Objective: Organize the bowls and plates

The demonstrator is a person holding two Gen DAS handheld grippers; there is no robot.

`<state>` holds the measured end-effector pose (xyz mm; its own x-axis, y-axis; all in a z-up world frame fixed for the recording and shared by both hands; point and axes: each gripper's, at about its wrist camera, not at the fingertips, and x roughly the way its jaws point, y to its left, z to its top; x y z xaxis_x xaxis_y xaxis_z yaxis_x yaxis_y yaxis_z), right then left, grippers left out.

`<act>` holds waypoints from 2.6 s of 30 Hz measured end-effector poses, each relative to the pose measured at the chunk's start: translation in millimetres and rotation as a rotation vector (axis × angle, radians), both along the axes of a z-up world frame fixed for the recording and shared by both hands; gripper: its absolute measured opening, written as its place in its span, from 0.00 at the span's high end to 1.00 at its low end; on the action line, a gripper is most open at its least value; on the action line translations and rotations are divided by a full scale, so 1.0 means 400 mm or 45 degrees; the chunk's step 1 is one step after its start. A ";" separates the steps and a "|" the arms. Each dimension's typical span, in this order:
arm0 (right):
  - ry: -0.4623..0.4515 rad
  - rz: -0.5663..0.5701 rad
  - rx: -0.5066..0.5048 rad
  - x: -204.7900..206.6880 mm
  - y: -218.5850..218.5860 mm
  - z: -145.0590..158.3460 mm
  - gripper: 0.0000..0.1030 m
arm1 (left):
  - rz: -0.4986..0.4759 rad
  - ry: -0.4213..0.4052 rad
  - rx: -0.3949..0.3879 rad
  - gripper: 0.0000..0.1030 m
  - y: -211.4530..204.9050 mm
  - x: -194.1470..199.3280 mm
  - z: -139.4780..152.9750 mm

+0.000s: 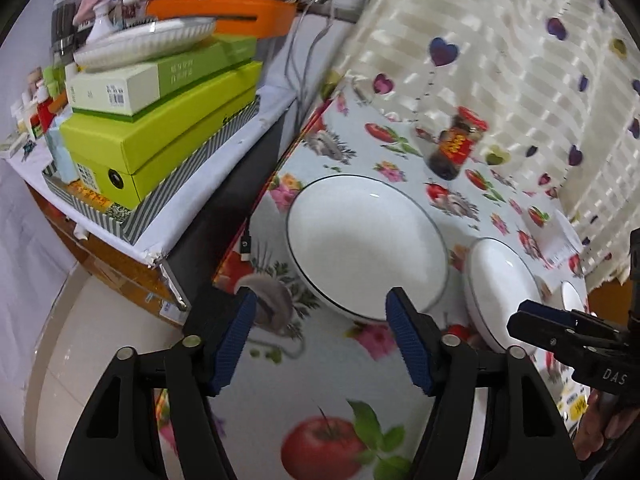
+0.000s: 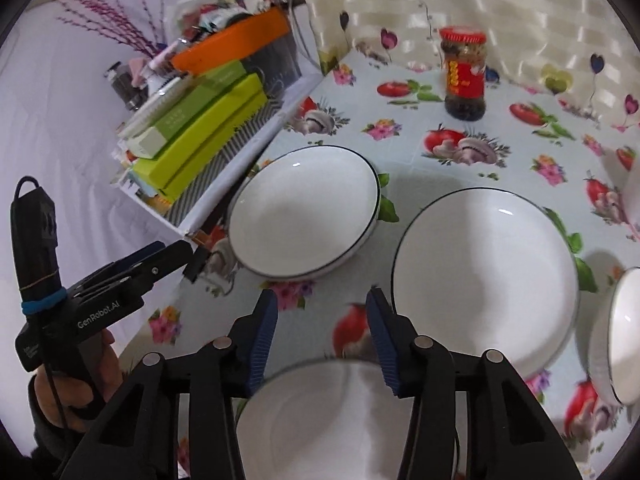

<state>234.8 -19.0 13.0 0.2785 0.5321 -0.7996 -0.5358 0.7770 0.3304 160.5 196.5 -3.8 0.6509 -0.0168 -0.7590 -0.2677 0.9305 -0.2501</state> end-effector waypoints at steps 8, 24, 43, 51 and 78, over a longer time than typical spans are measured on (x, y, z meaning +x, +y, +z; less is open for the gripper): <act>0.089 -0.048 -0.010 0.106 0.049 -0.063 0.59 | -0.001 0.080 -0.077 0.49 0.048 0.082 -0.075; 0.183 -0.095 -0.086 0.206 0.109 -0.152 0.70 | -0.015 0.145 -0.087 0.65 0.080 0.154 -0.131; 0.144 -0.116 -0.143 0.226 0.119 -0.167 0.85 | -0.060 0.157 -0.075 0.84 0.068 0.181 -0.139; 0.119 -0.102 -0.134 0.209 0.115 -0.148 0.85 | -0.059 0.139 -0.089 0.84 0.066 0.163 -0.123; 0.050 -0.156 -0.111 -0.090 -0.141 0.004 0.84 | -0.184 0.040 -0.055 0.84 -0.174 -0.100 0.041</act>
